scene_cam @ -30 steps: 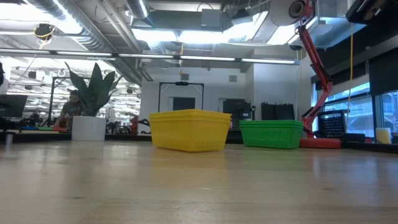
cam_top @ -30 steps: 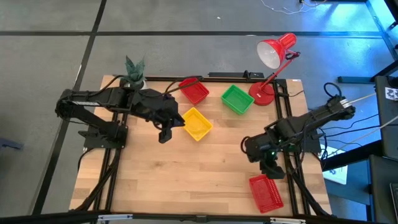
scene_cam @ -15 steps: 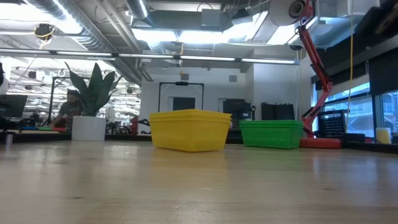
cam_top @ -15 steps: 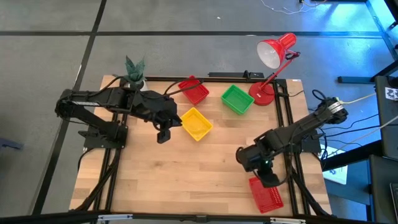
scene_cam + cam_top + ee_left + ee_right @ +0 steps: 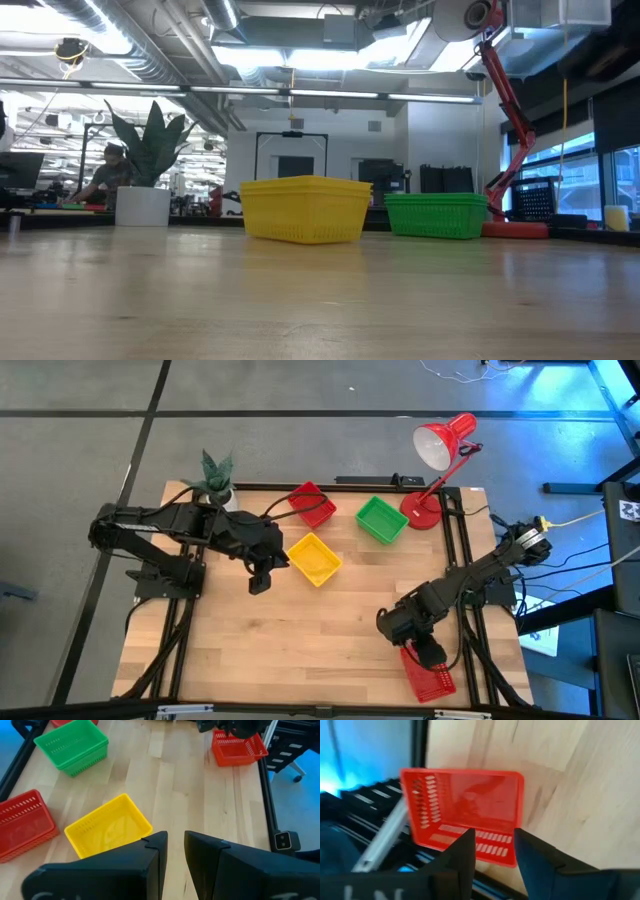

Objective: Stack baskets by color
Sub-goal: Stack the red bin on the red bin

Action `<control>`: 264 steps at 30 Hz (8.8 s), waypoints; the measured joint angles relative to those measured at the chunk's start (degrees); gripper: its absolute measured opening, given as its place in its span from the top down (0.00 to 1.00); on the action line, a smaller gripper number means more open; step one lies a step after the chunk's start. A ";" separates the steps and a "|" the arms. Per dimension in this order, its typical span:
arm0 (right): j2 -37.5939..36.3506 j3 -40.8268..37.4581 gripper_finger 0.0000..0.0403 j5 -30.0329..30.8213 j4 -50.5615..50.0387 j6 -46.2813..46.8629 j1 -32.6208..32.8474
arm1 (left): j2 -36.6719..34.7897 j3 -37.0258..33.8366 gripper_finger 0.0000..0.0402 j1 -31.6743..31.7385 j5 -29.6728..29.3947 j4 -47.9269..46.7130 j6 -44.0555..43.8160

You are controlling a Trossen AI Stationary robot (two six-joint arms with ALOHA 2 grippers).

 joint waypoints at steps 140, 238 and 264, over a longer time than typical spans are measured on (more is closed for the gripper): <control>9.57 20.61 1.00 46.63 37.35 10.01 -39.63 | -0.58 0.04 0.95 -3.49 -22.75 1.20 22.23; 9.52 21.05 0.95 48.51 39.23 0.98 -35.02 | 10.35 -3.23 0.99 3.19 -40.67 -4.49 10.43; 1.56 21.06 0.64 40.98 38.81 -8.01 -30.41 | 4.13 -3.10 1.00 5.75 -40.57 -10.29 10.22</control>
